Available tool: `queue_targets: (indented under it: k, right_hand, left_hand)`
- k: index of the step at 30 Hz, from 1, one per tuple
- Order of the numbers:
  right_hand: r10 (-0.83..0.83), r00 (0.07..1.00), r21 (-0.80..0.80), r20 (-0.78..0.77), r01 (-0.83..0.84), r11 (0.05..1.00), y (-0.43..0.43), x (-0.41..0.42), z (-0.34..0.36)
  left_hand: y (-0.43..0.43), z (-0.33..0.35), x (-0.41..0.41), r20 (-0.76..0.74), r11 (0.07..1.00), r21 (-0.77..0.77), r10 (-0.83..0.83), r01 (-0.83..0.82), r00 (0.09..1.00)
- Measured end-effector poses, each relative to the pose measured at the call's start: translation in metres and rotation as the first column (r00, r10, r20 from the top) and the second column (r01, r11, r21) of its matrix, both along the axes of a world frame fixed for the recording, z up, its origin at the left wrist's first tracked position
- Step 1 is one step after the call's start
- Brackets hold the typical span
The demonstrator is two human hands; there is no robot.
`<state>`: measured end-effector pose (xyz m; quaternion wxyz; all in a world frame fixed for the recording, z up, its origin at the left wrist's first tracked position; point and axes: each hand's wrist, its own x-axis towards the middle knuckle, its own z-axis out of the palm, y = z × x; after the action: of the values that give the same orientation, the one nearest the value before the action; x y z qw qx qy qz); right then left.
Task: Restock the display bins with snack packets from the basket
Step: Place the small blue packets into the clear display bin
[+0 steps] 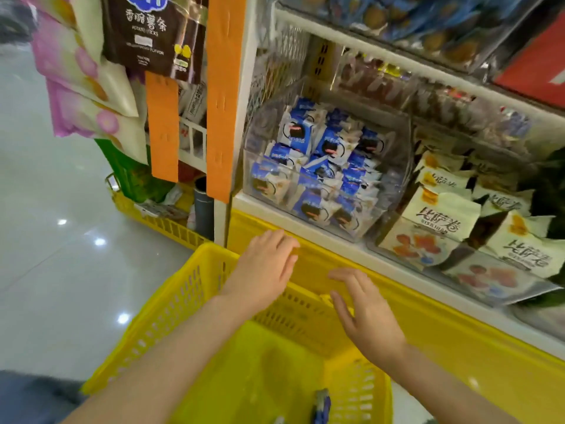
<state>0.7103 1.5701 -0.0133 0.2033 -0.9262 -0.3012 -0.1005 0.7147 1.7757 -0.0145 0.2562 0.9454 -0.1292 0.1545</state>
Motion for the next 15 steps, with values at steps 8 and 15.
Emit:
queue_targets:
  k: [8, 15]
  right_hand:
    - [-0.31, 0.688, -0.434, -0.656, -0.007, 0.901, -0.02, -0.022, -0.164]
    - [-0.542, 0.478, -0.655, -0.691, -0.097, 0.75, -0.03, -0.027, -0.234]
  left_hand:
    - [-0.02, -0.162, -0.044, -0.647, 0.981, 0.0, -0.148, 0.194, 0.748]
    - [-0.055, -0.26, -0.068, -0.875, 0.895, -0.235, -0.365, 0.379, 0.318]
